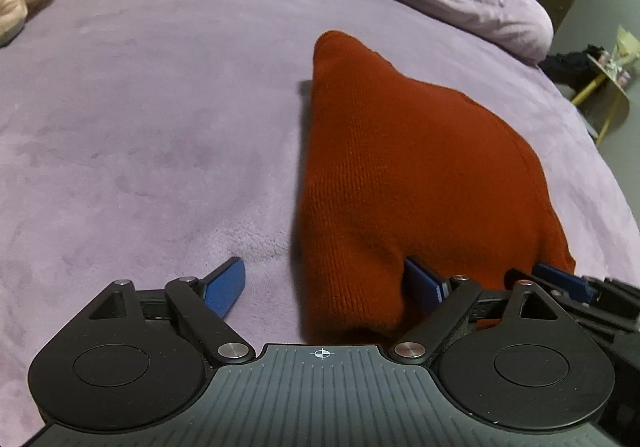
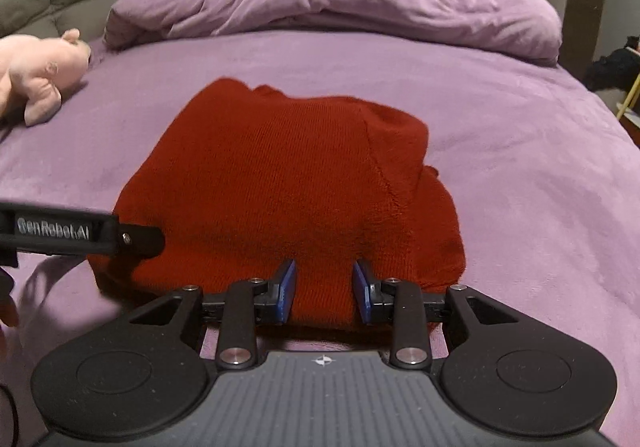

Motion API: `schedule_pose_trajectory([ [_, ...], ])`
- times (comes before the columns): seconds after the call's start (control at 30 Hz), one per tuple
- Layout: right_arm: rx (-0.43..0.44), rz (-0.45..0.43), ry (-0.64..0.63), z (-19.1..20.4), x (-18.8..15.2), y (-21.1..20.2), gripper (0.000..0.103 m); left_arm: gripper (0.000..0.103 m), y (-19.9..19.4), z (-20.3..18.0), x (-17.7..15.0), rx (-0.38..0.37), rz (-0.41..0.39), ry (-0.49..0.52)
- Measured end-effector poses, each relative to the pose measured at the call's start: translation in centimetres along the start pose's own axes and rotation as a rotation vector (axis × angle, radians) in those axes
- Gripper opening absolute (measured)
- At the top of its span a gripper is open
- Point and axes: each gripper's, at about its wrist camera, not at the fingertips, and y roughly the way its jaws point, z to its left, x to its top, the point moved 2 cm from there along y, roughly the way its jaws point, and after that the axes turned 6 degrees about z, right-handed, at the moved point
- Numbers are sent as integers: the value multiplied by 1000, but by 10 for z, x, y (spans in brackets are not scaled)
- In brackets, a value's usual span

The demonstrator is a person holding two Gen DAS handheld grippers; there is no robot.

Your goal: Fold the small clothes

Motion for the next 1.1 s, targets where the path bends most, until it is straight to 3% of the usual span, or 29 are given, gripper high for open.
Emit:
schedule_pose_trajectory([
  [0.17, 50, 103, 3, -4, 2, -16, 36, 90, -30, -7, -7, 59, 79, -48],
  [0.23, 52, 214, 22, -1, -10, -26, 71, 90, -51, -15, -17, 87, 78, -30],
  [0.27, 57, 263, 51, -1, -18, -31, 72, 92, -61, -21, -22, 94, 65, -14],
  [0.37, 96, 290, 122, -2, -40, -53, 76, 98, -84, -37, -35, 137, 20, 35],
  [0.6, -55, 283, 136, -3, -38, -89, 98, 98, -102, -50, -39, 223, 14, 98],
  [0.83, -75, 258, 85, 12, -22, -100, 99, 101, -115, -40, -31, 149, -4, 31],
  [1.1, -103, 294, 122, 14, -17, -90, 99, 101, -108, -39, -28, 220, 16, 62],
])
